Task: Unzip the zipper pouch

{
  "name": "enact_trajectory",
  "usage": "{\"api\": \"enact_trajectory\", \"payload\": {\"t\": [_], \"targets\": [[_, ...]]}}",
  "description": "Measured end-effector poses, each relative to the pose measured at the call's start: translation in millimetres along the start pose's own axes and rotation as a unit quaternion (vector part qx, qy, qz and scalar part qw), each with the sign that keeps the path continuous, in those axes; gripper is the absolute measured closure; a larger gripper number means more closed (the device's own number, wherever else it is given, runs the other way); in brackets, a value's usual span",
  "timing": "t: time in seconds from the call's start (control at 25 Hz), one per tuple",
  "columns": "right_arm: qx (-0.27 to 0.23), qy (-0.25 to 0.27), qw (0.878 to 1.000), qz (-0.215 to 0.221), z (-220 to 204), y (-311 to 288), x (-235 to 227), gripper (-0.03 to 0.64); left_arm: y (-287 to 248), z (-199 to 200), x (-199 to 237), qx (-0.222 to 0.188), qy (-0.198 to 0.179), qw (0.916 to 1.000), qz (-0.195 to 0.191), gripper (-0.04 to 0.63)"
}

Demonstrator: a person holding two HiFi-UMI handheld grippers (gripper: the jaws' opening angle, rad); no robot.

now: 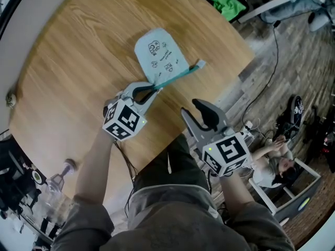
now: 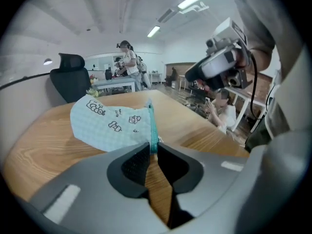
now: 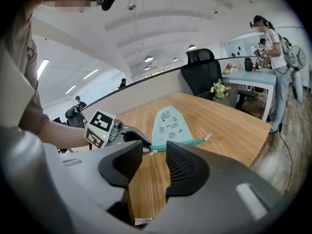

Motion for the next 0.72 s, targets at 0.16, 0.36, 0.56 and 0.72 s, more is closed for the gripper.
{"api": "enact_trajectory", "payload": {"t": [0.16, 0.36, 0.56, 0.72], "targets": [[-0.013, 0.008, 1.0, -0.008, 12, 12, -1, 0.457, 14, 19, -10, -0.045, 0.05, 0.9977, -0.004, 0.551], [-0.037, 0.024, 0.999, -0.013, 37, 36, 0, 0.457, 38, 49, -17, -0.079, 0.107, 0.9909, -0.022, 0.555], [-0.055, 0.041, 0.998, -0.006, 65, 65, 13, 0.457, 75, 78, -25, -0.116, 0.16, 0.98, -0.022, 0.555], [-0.084, 0.049, 0.995, 0.003, 92, 86, 24, 0.459, 114, 107, -28, -0.146, 0.184, 0.9719, 0.0, 0.555]]}}
Point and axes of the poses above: the fingertips, and each gripper's own axes: y backward along the fingers, x to its left, z out of its top, the point moved 7 cm from there along y, backward along the fingers, and after that the axes turned 4 degrees about -z, right-handed, at the moved point
